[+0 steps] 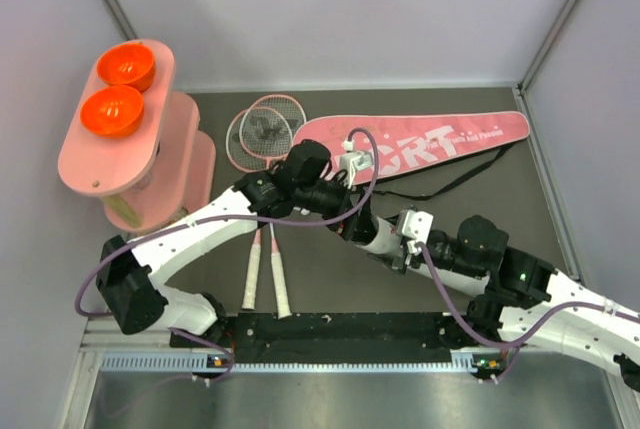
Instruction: Pack up the badminton gear
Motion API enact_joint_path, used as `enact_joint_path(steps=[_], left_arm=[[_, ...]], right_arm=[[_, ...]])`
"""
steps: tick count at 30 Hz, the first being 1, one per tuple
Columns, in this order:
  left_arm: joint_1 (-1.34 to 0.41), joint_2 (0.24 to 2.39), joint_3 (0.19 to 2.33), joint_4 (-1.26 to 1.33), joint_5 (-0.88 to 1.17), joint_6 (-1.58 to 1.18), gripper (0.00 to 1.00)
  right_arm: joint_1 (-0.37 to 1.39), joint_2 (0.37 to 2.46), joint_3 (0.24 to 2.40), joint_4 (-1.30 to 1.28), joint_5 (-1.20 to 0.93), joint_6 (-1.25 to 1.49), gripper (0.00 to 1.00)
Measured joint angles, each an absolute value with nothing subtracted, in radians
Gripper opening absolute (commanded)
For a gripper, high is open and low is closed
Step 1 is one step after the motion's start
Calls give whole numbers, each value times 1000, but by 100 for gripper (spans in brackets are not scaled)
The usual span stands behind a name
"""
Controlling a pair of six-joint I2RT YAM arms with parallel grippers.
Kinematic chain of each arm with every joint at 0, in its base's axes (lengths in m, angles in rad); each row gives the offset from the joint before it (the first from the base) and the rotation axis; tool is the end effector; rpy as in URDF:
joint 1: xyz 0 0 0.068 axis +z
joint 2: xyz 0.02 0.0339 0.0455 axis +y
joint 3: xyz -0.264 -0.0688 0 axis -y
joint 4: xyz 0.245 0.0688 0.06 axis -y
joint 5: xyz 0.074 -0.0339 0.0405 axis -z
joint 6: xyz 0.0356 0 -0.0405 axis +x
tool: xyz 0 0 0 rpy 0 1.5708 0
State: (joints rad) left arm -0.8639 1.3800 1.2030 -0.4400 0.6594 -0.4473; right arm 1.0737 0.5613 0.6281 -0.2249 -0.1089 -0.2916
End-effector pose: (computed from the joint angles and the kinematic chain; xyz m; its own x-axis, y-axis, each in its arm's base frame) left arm 0.1815 -0.2461 0.3295 -0.7391 0.3390 -0.5821 0.6719 0.3105 -0.6724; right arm 0.0657 0.1293 0.3130 0.1940 -0.2417 -0.9508 -0.9075 0.3239 -0.2675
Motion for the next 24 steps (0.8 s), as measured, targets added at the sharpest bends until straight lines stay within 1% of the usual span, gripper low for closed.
enact_joint_path(steps=[5, 8, 10, 14, 19, 22, 24], left_arm=[[-858, 1367, 1202, -435, 631, -447, 98], [-833, 1318, 1196, -437, 615, -439, 98], [-787, 1262, 1179, -440, 608, -435, 98], [-634, 1124, 1145, -472, 574, -440, 98], [-529, 1025, 1093, -493, 447, -456, 98], [-491, 1064, 1084, -542, 349, -463, 96], [-456, 1151, 1090, -568, 292, -461, 93]], right_arm=[[1073, 561, 628, -211, -102, -291, 41], [1073, 561, 628, -203, -107, -291, 41], [1073, 561, 628, -202, -107, -290, 41], [1073, 563, 626, -200, -106, -287, 40], [1073, 571, 617, -189, -107, -279, 40], [1073, 573, 617, -186, -106, -268, 40], [1073, 575, 617, -186, -107, -262, 39]])
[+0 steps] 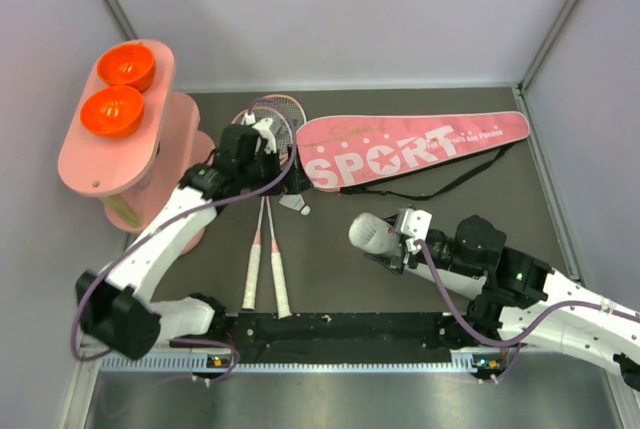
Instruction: Pack up the badminton gear
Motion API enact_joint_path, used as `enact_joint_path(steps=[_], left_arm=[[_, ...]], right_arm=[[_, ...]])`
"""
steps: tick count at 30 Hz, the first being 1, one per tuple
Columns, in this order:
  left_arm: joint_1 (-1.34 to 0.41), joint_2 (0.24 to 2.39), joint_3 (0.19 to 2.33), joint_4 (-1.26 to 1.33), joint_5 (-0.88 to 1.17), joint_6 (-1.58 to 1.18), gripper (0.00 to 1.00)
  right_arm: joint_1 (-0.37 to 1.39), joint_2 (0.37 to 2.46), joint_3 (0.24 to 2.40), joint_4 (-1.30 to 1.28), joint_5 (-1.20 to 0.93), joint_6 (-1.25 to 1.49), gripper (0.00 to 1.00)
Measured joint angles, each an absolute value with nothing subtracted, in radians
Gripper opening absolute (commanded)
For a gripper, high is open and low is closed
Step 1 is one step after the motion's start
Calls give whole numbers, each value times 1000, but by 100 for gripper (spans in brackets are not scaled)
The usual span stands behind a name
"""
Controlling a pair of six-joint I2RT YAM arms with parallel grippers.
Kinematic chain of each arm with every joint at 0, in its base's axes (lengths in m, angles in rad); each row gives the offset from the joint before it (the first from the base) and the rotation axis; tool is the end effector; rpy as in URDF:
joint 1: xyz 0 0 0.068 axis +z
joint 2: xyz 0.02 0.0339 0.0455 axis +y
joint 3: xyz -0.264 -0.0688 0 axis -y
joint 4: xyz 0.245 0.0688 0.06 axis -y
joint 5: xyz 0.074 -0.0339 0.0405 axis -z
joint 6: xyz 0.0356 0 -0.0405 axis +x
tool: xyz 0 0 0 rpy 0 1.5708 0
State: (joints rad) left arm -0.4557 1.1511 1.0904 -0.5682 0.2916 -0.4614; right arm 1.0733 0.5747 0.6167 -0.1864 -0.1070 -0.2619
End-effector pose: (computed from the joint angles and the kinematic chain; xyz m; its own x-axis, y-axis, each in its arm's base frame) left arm 0.2182 -0.1183 0.3360 -0.7536 -0.1055 -0.6488 0.3292 0.7938 -0.5115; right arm 0.0677 0.1327 0.3115 0.1730 -0.2210 -0.9598 -0.9105 0.3359 -0.2414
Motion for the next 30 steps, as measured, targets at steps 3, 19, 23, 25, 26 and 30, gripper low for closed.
enact_joint_path(steps=[3, 19, 23, 25, 26, 30], left_arm=[[-422, 1322, 1117, -591, 224, -447, 92], [-355, 1703, 1150, -442, 120, -363, 61], [-355, 1748, 1152, -408, 152, -347, 45], [-355, 1762, 1152, -403, 170, -341, 40], [-355, 1765, 1150, -402, 176, -341, 38], [-355, 1750, 1119, -378, 215, -348, 21]], right_arm=[[1073, 574, 617, -187, -107, -257, 38], [1073, 521, 617, -209, -107, -220, 38], [1073, 538, 617, -204, -107, -220, 37], [1073, 543, 617, -203, -107, -220, 37], [1073, 544, 617, -203, -107, -220, 37], [1073, 543, 617, -204, -106, -220, 37]])
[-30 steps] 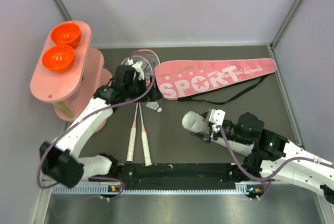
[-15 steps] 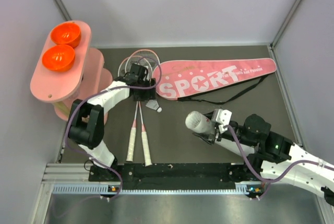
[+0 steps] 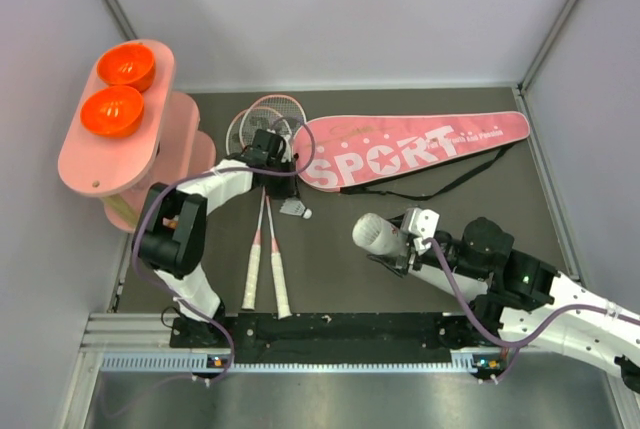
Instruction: Pack up the badminton gear
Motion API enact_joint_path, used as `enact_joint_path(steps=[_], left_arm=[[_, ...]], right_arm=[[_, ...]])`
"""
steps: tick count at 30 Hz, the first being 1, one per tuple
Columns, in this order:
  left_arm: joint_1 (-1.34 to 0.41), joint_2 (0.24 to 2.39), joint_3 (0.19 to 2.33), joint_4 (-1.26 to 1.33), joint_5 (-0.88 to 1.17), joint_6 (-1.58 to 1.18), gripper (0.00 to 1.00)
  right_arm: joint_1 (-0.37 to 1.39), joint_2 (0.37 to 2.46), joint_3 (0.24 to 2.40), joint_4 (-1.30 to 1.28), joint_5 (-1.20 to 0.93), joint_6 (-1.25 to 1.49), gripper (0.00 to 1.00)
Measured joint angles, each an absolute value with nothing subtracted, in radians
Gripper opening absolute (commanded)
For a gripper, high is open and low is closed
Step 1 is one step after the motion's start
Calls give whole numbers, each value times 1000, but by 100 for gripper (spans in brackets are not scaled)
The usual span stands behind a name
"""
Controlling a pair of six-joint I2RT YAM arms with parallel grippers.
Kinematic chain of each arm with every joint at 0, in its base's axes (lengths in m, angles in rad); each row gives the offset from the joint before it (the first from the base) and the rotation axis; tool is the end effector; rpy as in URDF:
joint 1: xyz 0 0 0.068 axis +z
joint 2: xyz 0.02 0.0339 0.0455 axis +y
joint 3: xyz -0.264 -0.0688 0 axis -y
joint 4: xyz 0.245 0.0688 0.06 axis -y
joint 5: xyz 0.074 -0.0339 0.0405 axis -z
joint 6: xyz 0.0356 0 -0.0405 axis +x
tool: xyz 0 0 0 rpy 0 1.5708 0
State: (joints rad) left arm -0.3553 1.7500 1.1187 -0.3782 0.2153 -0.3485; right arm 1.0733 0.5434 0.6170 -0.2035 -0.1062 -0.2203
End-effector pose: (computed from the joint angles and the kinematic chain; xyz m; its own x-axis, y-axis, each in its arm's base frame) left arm 0.3331 -0.1317 0.1850 -0.8984 -0.0225 -0.4385 0.1486 0.9242 -0.3518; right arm 0.0647 0.1270 0.3137 0.1416 -0.1946 -0.9706 -0.9152 0.3481 -0.2033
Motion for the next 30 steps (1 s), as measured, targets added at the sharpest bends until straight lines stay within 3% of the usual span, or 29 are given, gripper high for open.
enact_joint_path(steps=[1, 5, 22, 30], left_arm=[[-355, 1735, 1097, -371, 230, -353, 13], [-355, 1650, 1024, -377, 276, -369, 0], [-370, 1027, 1039, -443, 625, -426, 0], [-578, 888, 1067, -355, 589, -515, 0]], right_arm=[[1073, 543, 617, -204, -106, -220, 37], [1073, 546, 617, -203, -106, -221, 37], [1073, 695, 624, -142, -67, -228, 40], [1073, 751, 625, -130, -58, -232, 40]])
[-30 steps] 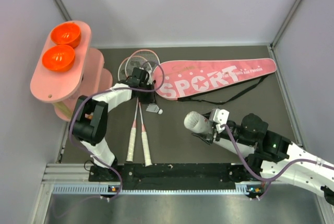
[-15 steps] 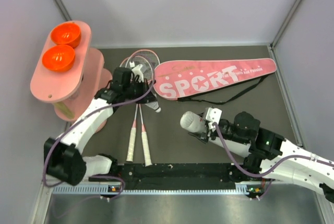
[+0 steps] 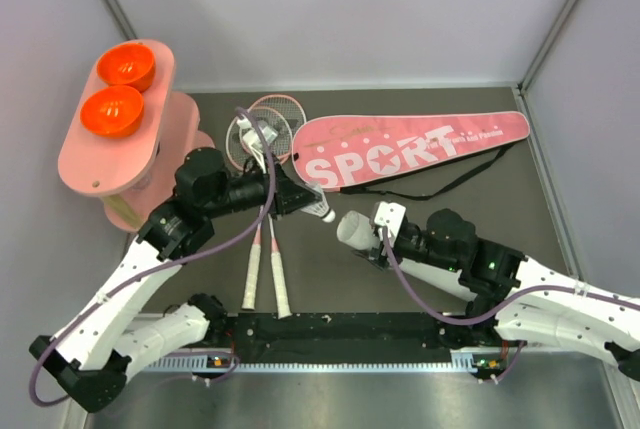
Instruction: Pack up the badminton gear
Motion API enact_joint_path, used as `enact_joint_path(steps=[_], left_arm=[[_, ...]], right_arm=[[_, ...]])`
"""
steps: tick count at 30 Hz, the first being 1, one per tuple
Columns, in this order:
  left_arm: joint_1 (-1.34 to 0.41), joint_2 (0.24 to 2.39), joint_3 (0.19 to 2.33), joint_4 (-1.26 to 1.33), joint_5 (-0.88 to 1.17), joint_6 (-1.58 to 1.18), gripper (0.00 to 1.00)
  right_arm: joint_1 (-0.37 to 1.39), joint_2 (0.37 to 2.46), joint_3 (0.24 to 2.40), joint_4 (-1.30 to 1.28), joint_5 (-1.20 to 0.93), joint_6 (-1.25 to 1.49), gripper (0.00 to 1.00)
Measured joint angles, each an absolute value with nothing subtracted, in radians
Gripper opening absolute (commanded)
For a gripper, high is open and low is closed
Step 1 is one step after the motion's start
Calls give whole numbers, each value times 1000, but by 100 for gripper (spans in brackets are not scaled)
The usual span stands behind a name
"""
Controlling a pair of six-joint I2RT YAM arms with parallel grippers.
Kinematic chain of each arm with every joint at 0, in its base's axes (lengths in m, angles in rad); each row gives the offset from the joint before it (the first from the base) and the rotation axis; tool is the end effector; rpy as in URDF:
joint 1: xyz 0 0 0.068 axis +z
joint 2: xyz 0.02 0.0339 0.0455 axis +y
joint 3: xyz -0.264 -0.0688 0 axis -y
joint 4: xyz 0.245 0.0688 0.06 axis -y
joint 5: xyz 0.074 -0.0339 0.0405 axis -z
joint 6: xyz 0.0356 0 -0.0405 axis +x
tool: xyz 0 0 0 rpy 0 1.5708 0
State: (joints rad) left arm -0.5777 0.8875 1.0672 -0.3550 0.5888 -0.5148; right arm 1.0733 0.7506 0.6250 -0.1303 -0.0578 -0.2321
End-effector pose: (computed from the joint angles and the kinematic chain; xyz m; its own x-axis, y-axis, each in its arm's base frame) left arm 0.1447 -0.1180 0.4030 -0.5763 -0.1131 -0.8094 0.7221 0.3933 -0.5691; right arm 0.0858 0.1622 0.2947 0.0904 -0.3148 -0.9449 -0.9075 0.3647 -0.2083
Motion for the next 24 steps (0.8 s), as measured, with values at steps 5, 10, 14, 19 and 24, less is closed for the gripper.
enact_joint_path(steps=[5, 10, 14, 19, 24], left_arm=[[-725, 923, 1068, -305, 517, -545, 0], [-801, 990, 1068, -284, 444, -553, 0], [-858, 1038, 1070, -260, 400, -556, 18], [-883, 1059, 1075, -224, 405, -559, 84], [-869, 989, 1074, -205, 392, -538, 93]], right_arm=[[1073, 747, 625, -130, -56, -232, 40], [1073, 720, 625, -128, -56, -223, 40], [1073, 685, 622, -113, -60, -211, 40], [1073, 633, 614, -98, -53, -203, 40], [1073, 606, 605, -89, -53, -200, 40]])
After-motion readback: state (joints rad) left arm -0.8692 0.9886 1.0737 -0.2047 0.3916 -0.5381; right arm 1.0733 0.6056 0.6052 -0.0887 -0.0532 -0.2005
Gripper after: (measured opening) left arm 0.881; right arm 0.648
